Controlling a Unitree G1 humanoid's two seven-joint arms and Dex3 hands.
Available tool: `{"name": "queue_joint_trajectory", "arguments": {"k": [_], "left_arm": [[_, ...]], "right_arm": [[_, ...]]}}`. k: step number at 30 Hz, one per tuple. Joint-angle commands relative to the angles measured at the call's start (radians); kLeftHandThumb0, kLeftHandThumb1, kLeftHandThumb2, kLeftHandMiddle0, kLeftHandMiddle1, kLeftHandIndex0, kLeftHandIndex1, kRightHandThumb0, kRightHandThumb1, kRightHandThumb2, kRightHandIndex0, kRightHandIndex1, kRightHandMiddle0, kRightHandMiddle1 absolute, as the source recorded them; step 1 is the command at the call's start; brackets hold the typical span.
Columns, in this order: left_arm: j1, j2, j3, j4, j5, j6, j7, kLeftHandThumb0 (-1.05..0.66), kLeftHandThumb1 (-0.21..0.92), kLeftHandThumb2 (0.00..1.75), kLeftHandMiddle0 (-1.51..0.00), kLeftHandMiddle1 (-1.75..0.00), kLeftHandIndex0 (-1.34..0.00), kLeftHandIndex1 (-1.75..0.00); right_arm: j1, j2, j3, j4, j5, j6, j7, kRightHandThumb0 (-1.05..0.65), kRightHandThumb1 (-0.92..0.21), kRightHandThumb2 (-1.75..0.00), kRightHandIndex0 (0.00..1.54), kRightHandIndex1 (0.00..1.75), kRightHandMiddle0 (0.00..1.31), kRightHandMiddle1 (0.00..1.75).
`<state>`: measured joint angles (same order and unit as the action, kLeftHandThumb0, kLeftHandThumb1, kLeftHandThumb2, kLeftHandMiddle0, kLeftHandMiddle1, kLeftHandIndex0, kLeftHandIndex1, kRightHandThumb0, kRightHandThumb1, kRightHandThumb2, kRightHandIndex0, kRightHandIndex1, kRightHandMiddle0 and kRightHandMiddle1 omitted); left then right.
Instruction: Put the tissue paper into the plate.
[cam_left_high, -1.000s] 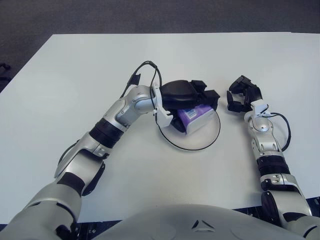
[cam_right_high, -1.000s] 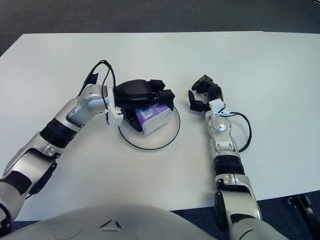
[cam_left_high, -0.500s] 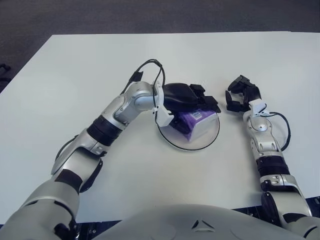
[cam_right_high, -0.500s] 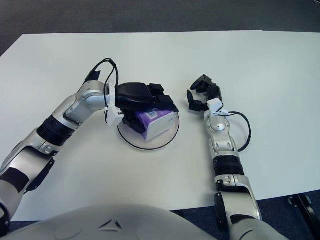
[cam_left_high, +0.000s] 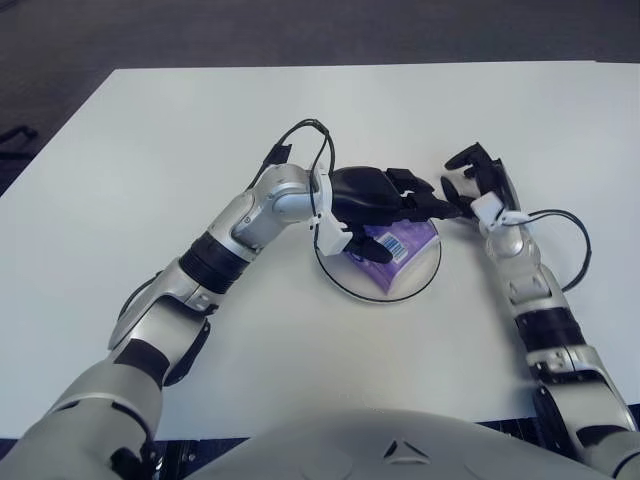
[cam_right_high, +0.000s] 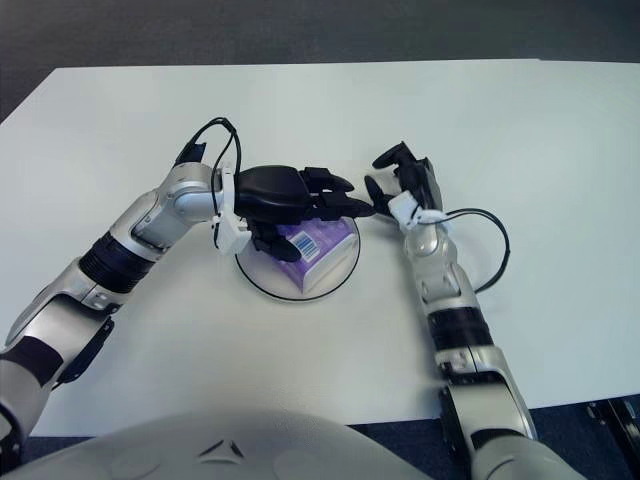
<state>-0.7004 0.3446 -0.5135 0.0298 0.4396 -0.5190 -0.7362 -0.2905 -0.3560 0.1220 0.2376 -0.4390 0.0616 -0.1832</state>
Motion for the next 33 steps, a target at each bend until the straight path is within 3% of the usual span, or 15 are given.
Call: {"name": "queue_joint_trajectory", "arguments": {"k": [1, 3, 4, 5, 6, 7, 9, 10, 11, 12, 14, 17, 33], "left_arm": [[-0.023, 0.009, 0.021, -0.031, 0.007, -0.021, 0.025, -1.05, 0.92, 1.11, -0.01, -0.03, -0.01, -0.02], [-0.024, 0.010, 0.023, -0.032, 0.011, -0.031, 0.034, -1.05, 0.92, 1.11, -0.01, -0.02, -0.01, -0.02], [-0.024, 0.010, 0.025, -0.032, 0.012, -0.036, 0.041, -1.05, 0.92, 1.11, -0.01, -0.02, -0.01, -0.01], [-0.024, 0.009, 0.026, -0.032, 0.014, -0.039, 0.046, -1.05, 0.92, 1.10, -0.01, -0.01, -0.01, -0.01], [-0.025, 0.009, 0.027, -0.032, 0.015, -0.041, 0.049, -1.05, 0.92, 1.10, -0.01, -0.01, -0.01, -0.01], [-0.023, 0.010, 0.033, -0.040, 0.006, -0.031, 0.045, -1.05, 0.92, 1.09, -0.01, -0.01, -0.01, -0.01], [-0.016, 0.011, 0.044, -0.057, 0.001, -0.019, 0.049, -1.05, 0.92, 1.07, -0.02, -0.01, -0.01, -0.01], [-0.010, 0.012, 0.052, -0.067, -0.002, -0.016, 0.056, -1.05, 0.92, 1.05, -0.03, -0.02, -0.01, -0.01], [-0.006, 0.012, 0.057, -0.072, -0.002, -0.015, 0.061, -1.05, 0.92, 1.04, -0.04, -0.02, -0.01, -0.01], [-0.002, 0.012, 0.062, -0.077, -0.003, -0.017, 0.069, -1.05, 0.92, 1.04, -0.05, -0.02, -0.01, -0.01], [0.003, 0.012, 0.067, -0.081, -0.004, -0.019, 0.078, -1.05, 0.92, 1.03, -0.07, -0.03, 0.00, -0.01], [0.011, 0.011, 0.089, -0.072, 0.036, -0.076, 0.153, -1.05, 0.92, 1.03, -0.09, -0.04, 0.00, -0.01], [0.061, 0.070, 0.172, -0.154, -0.014, -0.008, 0.157, -1.05, 0.92, 0.86, -0.16, -0.06, 0.00, -0.09]], "right_arm": [[0.011, 0.011, 0.019, 0.267, 0.102, 0.125, 0.252, -0.70, -0.86, -1.00, 0.66, 1.45, 0.07, 1.33], [0.018, 0.005, 0.020, 0.262, 0.105, 0.091, 0.255, -0.73, -0.89, -1.00, 0.67, 1.47, 0.04, 1.30], [0.028, 0.027, 0.001, 0.248, 0.096, 0.089, 0.181, -0.74, -0.90, -1.00, 0.68, 1.47, 0.02, 1.29], [0.035, 0.044, -0.014, 0.238, 0.090, 0.086, 0.126, -0.75, -0.91, -0.98, 0.52, 1.26, 0.01, 1.11], [0.039, 0.055, -0.024, 0.234, 0.087, 0.084, 0.089, -0.75, -0.91, -0.97, 0.47, 1.18, 0.01, 1.05], [0.156, 0.080, -0.027, 0.061, 0.098, 0.044, 0.057, -0.75, -0.91, -0.96, 0.40, 1.06, 0.01, 0.95], [0.215, 0.086, -0.036, -0.025, 0.099, 0.033, 0.040, -0.58, -0.78, -0.92, 0.61, 1.40, 0.19, 1.34], [0.184, 0.097, -0.053, 0.049, 0.114, 0.030, 0.027, -0.50, -0.83, -0.78, 0.65, 1.52, 0.19, 1.49], [0.147, 0.102, -0.066, 0.127, 0.124, 0.032, 0.019, -0.44, -0.86, -0.69, 0.62, 1.53, 0.19, 1.58], [0.171, 0.139, -0.083, 0.132, 0.166, -0.010, 0.012, -0.42, -0.88, -0.66, 0.61, 1.53, 0.18, 1.61], [0.216, 0.181, -0.098, 0.110, 0.215, -0.066, 0.005, -0.18, -0.78, -0.73, 0.42, 1.61, 0.24, 1.64], [0.226, 0.186, -0.099, 0.106, 0.231, -0.083, 0.002, -0.06, -0.73, -0.77, 0.34, 1.65, 0.27, 1.66], [0.223, 0.176, -0.090, 0.118, 0.250, -0.095, -0.003, -0.01, -0.70, -0.80, 0.30, 1.67, 0.28, 1.67]]}}
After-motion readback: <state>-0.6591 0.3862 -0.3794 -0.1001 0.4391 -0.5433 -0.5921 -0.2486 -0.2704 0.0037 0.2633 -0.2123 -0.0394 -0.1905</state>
